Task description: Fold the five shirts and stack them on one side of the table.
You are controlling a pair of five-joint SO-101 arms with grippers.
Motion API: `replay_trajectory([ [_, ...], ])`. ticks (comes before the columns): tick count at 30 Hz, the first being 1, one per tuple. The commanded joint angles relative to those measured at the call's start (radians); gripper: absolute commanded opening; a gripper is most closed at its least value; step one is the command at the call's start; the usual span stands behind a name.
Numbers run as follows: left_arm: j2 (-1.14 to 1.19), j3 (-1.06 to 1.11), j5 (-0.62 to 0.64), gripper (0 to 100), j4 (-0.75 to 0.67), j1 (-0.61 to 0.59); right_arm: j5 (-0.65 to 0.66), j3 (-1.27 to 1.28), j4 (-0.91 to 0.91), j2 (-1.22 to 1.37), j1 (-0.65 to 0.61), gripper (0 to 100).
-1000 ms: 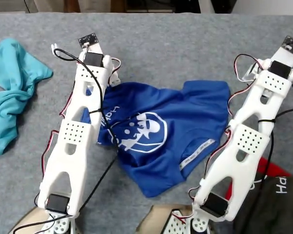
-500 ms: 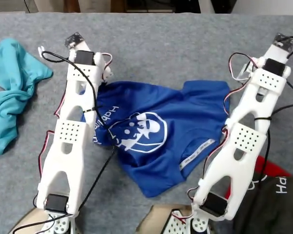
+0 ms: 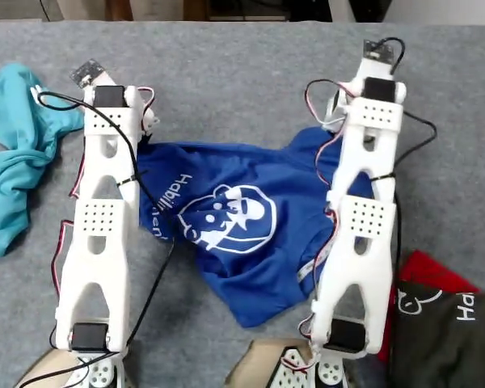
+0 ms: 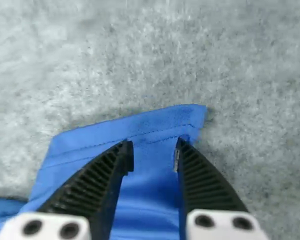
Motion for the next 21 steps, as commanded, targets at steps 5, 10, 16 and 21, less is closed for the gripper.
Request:
replay_trajectory([
  [5, -0.012, -0.034, -0.003, 3, -0.037, -0.021, 0.002, -0.067, -0.006, -0.016, 0.061, 15.5],
  [10, -0.010, -0.028, -0.002, 3, -0.051, -0.017, 0.011, -0.102, -0.009, -0.008, 0.062, 15.6],
  [16, -0.010, -0.028, -0.002, 3, -0.055, -0.017, 0.083, -0.096, -0.044, 0.056, 0.070, 15.6],
  [21, -0.010, -0.028, -0.002, 3, -0.051, -0.017, 0.086, -0.101, -0.041, 0.056, 0.059, 15.7],
])
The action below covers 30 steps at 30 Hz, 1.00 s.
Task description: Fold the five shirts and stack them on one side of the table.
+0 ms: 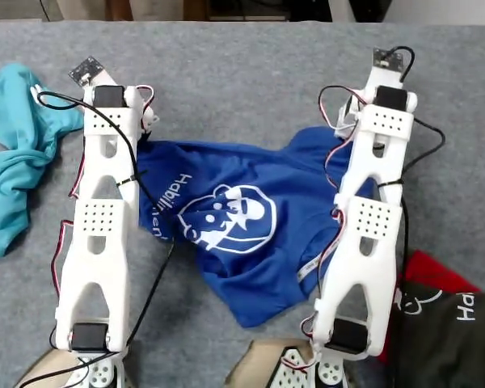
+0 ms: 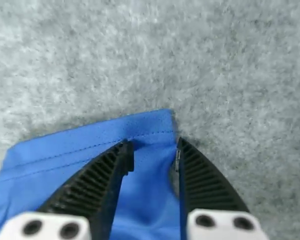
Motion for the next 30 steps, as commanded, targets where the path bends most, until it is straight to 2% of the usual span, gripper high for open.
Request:
replay_trajectory([
  [1, -0.012, -0.028, -0.002, 3, -0.014, -0.017, 0.005, -0.047, -0.015, -0.012, 0.005, 16.1],
  [7, 0.002, -0.028, -0.002, 3, -0.018, -0.018, 0.000, -0.077, -0.017, -0.007, -0.001, 24.6],
  [19, 0.015, -0.032, -0.002, 3, -0.032, -0.017, 0.003, -0.124, -0.066, -0.004, -0.074, 24.6],
  [30, 0.016, -0.032, -0.002, 3, -0.032, -0.015, 0.009, -0.027, -0.069, -0.005, 0.012, 24.6],
])
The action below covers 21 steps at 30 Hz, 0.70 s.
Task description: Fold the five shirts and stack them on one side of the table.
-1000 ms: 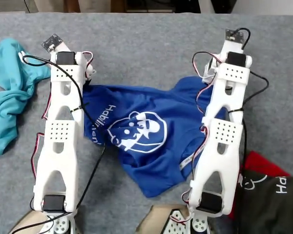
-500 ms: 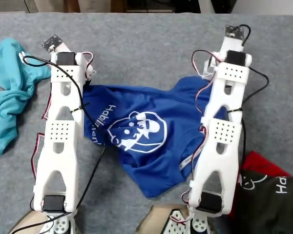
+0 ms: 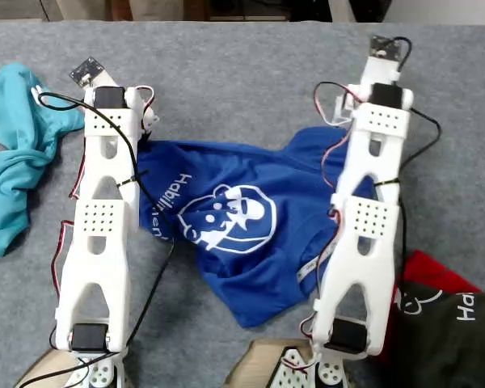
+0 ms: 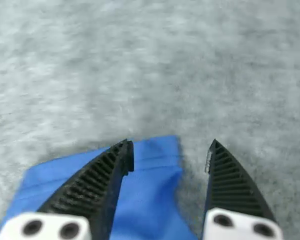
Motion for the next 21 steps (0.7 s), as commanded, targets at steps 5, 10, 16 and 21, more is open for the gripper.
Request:
replay_trajectory([
  [5, -0.004, -0.031, -0.002, 3, -0.017, -0.015, 0.121, 0.068, 0.002, -0.007, -0.012, 24.6],
  [10, -0.004, -0.031, -0.002, 3, -0.014, -0.018, 0.192, 0.097, -0.035, -0.007, -0.030, 23.9],
  [16, -0.002, -0.031, -0.002, 3, -0.012, -0.020, 0.192, 0.107, -0.058, -0.012, -0.015, 11.5],
  [21, -0.002, -0.031, -0.002, 3, -0.012, -0.020, 0.190, 0.111, -0.054, -0.012, -0.008, 10.2],
])
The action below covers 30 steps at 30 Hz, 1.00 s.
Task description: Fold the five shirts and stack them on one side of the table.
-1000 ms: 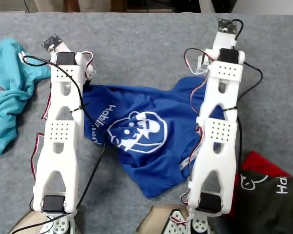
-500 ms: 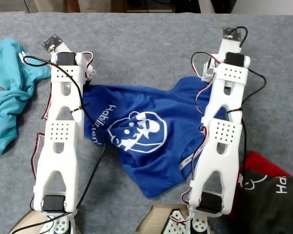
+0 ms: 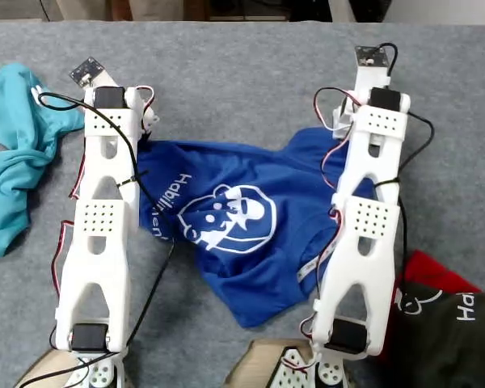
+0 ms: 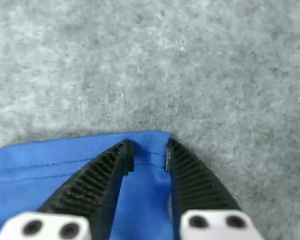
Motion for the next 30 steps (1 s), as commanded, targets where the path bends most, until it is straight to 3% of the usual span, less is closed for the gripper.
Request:
replay_trajectory([
  [1, -0.002, -0.031, -0.002, 3, -0.014, -0.020, 0.003, 0.004, -0.006, -0.012, 0.002, 10.2],
  [4, -0.002, -0.031, -0.002, 3, -0.014, -0.020, 0.003, 0.001, 0.000, -0.012, 0.002, 8.4],
  [7, -0.002, -0.031, -0.002, 3, -0.015, -0.020, 0.003, -0.002, -0.005, -0.010, 0.002, 0.2],
  [12, -0.002, -0.031, -0.002, 3, -0.018, -0.018, -0.009, -0.002, -0.009, -0.010, 0.002, 0.3],
  [17, -0.004, -0.032, 0.000, 3, -0.044, -0.014, -0.101, -0.007, -0.009, -0.013, 0.005, 0.3],
  [22, -0.005, -0.034, 0.000, 3, -0.046, -0.012, -0.152, -0.185, 0.060, -0.048, 0.008, 0.3],
  [30, -0.211, -0.034, -0.041, 2, -0.041, -0.008, -0.153, -0.278, 0.186, -0.331, 0.005, 0.3],
])
